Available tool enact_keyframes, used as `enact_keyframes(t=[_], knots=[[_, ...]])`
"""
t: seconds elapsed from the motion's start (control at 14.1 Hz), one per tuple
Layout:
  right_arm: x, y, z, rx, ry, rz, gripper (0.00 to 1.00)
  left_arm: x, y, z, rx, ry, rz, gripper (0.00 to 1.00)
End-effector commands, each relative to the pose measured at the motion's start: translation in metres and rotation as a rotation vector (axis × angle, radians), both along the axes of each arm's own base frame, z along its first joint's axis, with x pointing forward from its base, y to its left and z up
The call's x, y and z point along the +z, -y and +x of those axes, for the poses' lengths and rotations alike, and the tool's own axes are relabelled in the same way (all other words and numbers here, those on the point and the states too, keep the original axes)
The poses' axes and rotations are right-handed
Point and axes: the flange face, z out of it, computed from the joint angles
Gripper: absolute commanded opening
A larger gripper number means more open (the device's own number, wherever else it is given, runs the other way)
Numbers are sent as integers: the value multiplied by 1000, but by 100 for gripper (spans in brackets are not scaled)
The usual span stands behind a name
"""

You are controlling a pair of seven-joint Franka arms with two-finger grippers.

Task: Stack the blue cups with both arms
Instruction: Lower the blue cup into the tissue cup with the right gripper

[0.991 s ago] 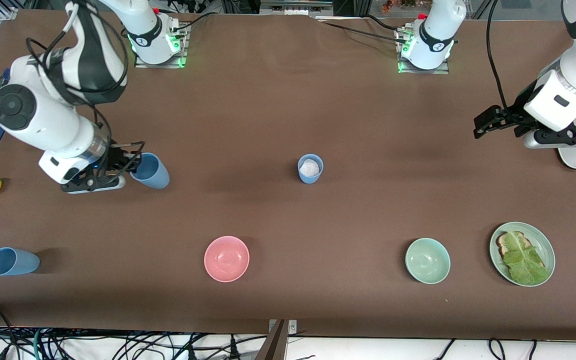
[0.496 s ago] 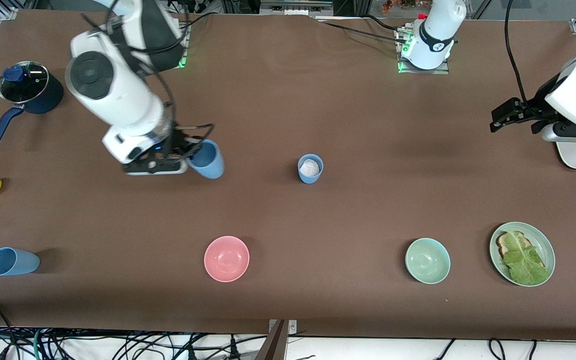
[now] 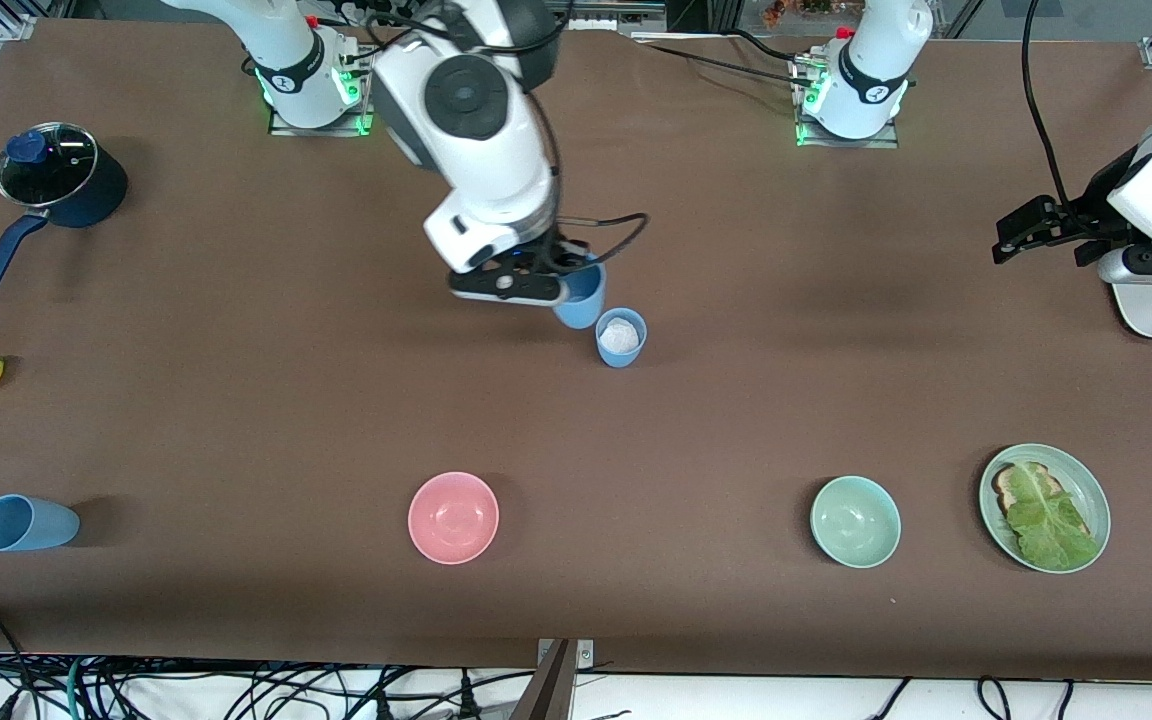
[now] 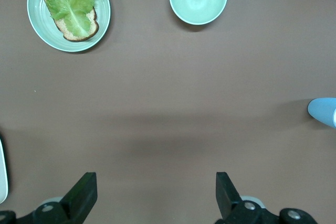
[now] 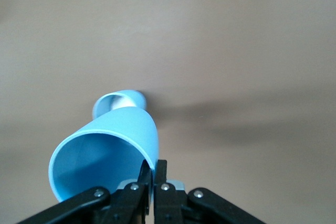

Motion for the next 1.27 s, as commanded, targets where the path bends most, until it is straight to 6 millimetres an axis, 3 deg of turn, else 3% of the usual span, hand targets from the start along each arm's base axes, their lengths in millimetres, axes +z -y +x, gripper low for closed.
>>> enact_keyframes(t=[0.0, 0.21, 0.35, 0.5, 0.85, 1.2], knots=[[-13, -55, -14, -53, 35, 38, 0, 0, 1, -7, -27, -18, -7, 100], [-37, -78, -34, -22, 43, 10, 0, -2, 1, -6, -25, -29, -7, 100], [-56, -69, -35, -12, 30, -32, 0, -2, 1, -5, -25, -30, -7, 100], [-49, -55, -26, -5, 57, -36, 0, -2, 1, -5, -27, -29, -7, 100], [-45, -44, -13, 5, 66, -34, 0, -2, 1, -6, -27, -38, -7, 100], [-57, -40, -9, 9, 56, -46, 0, -2, 3, -6, -29, -43, -7, 100]])
